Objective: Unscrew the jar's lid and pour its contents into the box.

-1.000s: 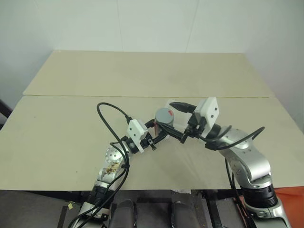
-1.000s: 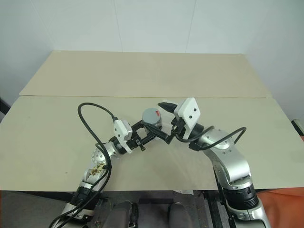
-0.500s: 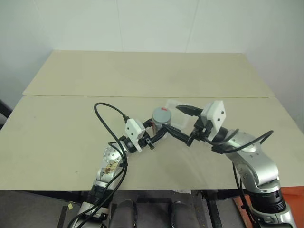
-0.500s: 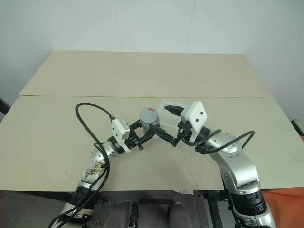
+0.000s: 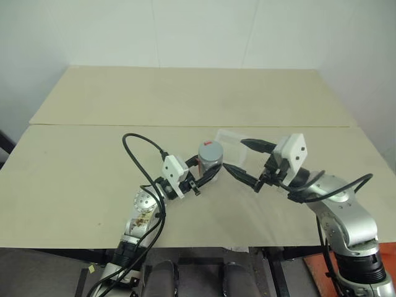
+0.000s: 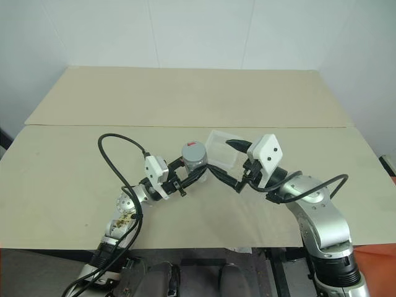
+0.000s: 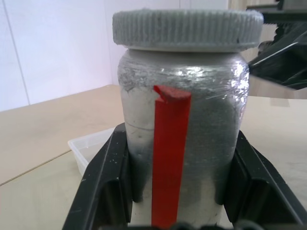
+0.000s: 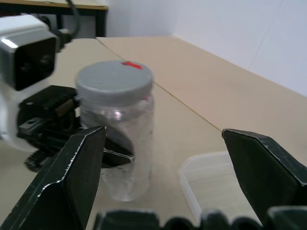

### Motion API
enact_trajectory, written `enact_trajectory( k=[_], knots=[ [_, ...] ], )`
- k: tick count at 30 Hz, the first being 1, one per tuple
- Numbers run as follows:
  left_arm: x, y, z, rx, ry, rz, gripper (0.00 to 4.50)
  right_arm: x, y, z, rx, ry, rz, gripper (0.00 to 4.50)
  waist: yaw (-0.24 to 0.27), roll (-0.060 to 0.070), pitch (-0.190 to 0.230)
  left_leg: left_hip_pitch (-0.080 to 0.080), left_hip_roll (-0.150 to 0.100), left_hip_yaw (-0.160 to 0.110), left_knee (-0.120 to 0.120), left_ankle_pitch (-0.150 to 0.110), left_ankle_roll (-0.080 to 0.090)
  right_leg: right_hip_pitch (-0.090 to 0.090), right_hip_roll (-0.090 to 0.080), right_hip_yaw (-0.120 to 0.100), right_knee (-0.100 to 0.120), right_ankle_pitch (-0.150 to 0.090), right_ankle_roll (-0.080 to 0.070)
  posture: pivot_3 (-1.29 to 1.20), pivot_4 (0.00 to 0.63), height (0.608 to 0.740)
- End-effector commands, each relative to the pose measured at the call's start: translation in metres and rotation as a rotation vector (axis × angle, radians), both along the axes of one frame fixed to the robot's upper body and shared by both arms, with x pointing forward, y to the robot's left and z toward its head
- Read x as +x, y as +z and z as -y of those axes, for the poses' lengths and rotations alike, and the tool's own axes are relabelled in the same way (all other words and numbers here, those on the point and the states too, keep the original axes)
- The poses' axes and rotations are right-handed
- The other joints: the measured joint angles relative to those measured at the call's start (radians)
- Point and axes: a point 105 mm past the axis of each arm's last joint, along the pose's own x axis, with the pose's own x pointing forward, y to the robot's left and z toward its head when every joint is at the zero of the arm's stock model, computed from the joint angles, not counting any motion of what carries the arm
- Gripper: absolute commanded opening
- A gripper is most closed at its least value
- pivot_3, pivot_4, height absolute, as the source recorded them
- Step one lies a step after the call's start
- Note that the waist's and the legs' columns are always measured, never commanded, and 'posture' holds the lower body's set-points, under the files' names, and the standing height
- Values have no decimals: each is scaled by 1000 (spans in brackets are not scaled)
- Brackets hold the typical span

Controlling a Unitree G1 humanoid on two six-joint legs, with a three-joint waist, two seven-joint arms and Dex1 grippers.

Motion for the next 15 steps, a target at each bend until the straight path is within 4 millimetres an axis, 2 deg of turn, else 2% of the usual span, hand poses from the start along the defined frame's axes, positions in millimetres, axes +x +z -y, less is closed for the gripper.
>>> enact_trajectory(
  k=[1, 15],
  knots=[
    [-3, 10, 1, -19, -6, 52, 1962, -12, 14, -5, 7, 56, 50, 4470, 0, 0, 0, 0, 0, 0, 0, 0, 0, 0, 0, 0, 0, 0, 0, 0, 150, 740],
    [-5, 11, 7, -21, -16, 59, 1962, -1, 28, -48, 71, 129, 100, 4470, -2, 0, 0, 0, 0, 0, 0, 0, 0, 0, 0, 0, 0, 0, 0, 0, 150, 740]
  ],
)
